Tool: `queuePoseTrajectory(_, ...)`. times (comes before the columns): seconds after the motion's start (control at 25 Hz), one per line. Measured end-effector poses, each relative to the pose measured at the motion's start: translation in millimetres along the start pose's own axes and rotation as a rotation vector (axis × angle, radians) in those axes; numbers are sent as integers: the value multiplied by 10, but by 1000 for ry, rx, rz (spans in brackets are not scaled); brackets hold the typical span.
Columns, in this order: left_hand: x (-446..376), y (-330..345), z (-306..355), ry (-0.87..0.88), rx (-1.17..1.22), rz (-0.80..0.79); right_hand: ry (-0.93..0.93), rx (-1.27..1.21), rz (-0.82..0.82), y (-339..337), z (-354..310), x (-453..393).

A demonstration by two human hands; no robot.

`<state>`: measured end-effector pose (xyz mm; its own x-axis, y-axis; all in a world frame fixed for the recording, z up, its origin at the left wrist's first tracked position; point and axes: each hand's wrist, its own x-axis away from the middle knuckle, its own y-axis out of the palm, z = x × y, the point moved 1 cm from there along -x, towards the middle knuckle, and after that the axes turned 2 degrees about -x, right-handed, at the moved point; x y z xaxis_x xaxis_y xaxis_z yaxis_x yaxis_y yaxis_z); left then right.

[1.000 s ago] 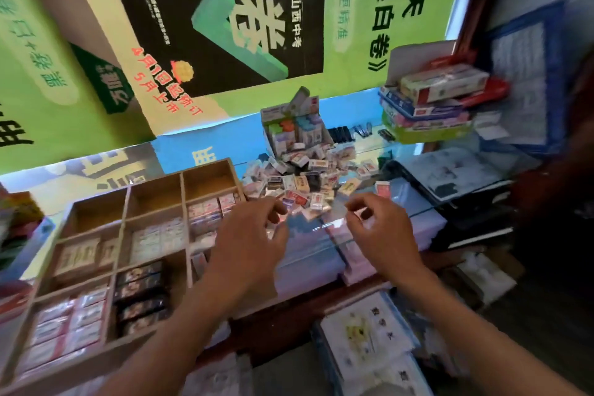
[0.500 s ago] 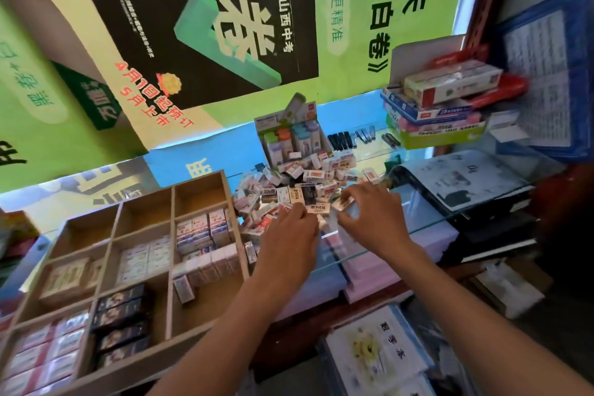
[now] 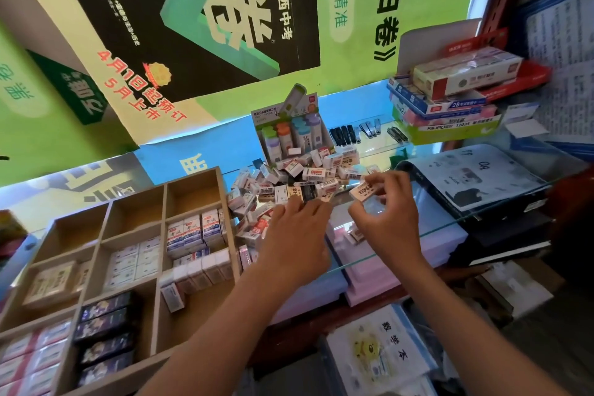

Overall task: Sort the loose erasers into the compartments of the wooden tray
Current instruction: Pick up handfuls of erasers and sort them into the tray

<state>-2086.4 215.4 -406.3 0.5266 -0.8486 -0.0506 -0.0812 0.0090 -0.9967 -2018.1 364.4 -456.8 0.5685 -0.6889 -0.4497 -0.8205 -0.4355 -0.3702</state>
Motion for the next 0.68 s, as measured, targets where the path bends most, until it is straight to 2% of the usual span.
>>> queuePoseTrajectory(0.12,-194,-53,-30,-14,7,-142,29,-51,24,-18,17,-13)
queuePoseTrajectory(0.32,-279,-102,-47,-1,-29,-171,21,-57,23,-21,5,-9)
queuePoseTrajectory(0.44,-317,-156,-129,25,-53,-273,25,-60,2,-29,1,-6)
queuePoseTrajectory(0.68,-324,-221,-241,121,-47,-204,14,-45,-26,-34,7,9)
